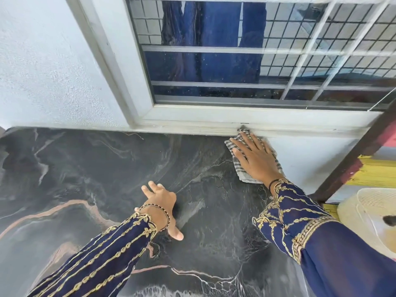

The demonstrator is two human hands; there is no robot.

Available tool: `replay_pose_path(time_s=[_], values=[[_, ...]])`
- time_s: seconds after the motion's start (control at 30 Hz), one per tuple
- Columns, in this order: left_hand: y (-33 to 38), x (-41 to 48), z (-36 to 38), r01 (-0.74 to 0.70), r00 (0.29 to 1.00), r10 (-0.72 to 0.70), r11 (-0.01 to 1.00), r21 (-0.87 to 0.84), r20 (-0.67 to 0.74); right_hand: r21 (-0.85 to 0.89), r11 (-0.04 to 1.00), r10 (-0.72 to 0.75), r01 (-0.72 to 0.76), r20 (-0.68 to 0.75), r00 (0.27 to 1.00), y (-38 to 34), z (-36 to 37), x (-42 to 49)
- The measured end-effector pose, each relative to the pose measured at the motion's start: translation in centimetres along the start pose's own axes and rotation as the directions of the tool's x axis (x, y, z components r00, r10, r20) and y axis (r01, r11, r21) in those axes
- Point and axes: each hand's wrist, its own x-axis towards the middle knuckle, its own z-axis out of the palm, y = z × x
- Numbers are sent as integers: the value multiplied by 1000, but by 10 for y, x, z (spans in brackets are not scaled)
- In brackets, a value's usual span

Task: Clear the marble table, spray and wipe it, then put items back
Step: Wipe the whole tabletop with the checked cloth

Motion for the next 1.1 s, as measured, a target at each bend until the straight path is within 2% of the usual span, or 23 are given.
replay_pose_path(time_s=[0.13,0.33,0.57,0.67,0.73,0.83,1.0,1.1], values=[[0,-2,-1,9,1000,-10,999,-32,-9,76,939,338,-336,-14,941,-21,9,-18],[-2,-8,-3,4,1000,-5,997,-74,-13,94,835,544,-542,-2,839,-53,16,-45],[-1,-24,-5,10,996,-21,994,-113,-90,100,774,630,-625,-17,777,-86,24,-113],[-4,-39,7,8,985,-58,959,-284,-165,103,762,644,-639,-29,764,-100,28,-153],[-5,-54,30,-52,936,-86,927,-372,-343,107,751,659,-652,-52,750,-109,31,-184],[6,-85,78,-195,795,-21,938,-288,-607,96,737,675,-669,-57,735,-124,35,-232],[29,-134,149,-363,746,32,857,-366,-665,107,705,709,-701,-82,700,-146,38,-315],[36,-160,171,-425,716,69,833,-355,-695,89,697,717,-711,-84,692,-155,39,-362]])
